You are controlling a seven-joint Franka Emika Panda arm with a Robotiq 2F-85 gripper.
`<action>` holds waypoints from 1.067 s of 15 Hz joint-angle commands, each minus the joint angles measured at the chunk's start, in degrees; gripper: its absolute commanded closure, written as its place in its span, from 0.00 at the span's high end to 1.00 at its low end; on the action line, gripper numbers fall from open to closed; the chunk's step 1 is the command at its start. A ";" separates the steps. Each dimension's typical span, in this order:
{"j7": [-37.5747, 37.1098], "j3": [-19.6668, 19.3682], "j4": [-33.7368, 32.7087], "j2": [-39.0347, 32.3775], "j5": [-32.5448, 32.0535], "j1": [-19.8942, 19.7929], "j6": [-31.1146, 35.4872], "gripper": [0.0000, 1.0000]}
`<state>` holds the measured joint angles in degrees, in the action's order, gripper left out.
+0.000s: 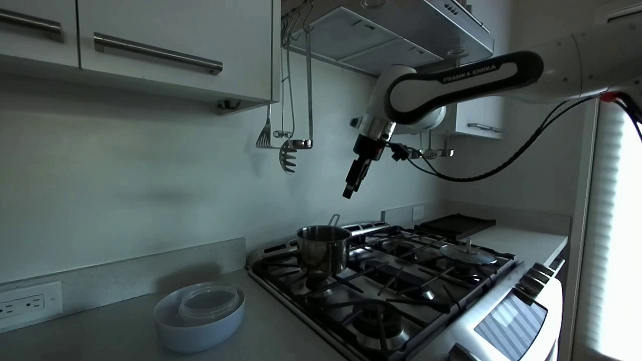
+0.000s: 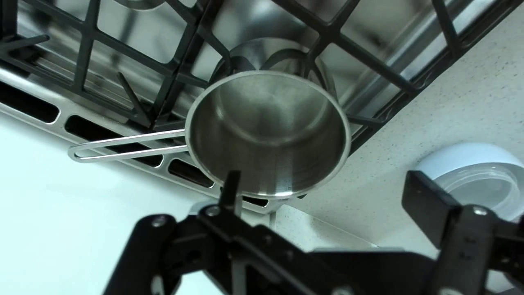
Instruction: Remove the lid from the pot, then move the pot to the left on the stove
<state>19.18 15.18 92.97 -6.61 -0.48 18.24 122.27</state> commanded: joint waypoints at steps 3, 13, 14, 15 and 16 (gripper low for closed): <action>2.14 0.33 6.94 9.54 1.06 -1.19 -4.11 1.00; 0.68 0.29 7.50 12.04 -0.23 -0.94 -4.91 1.00; 0.68 0.29 7.55 12.03 -0.23 -0.96 -4.91 1.00; 0.68 0.28 7.58 12.03 -0.23 -0.99 -4.91 1.00; 0.68 0.28 7.58 12.04 -0.23 -0.99 -4.91 1.00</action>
<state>19.94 15.12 100.90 5.58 -0.67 17.54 117.60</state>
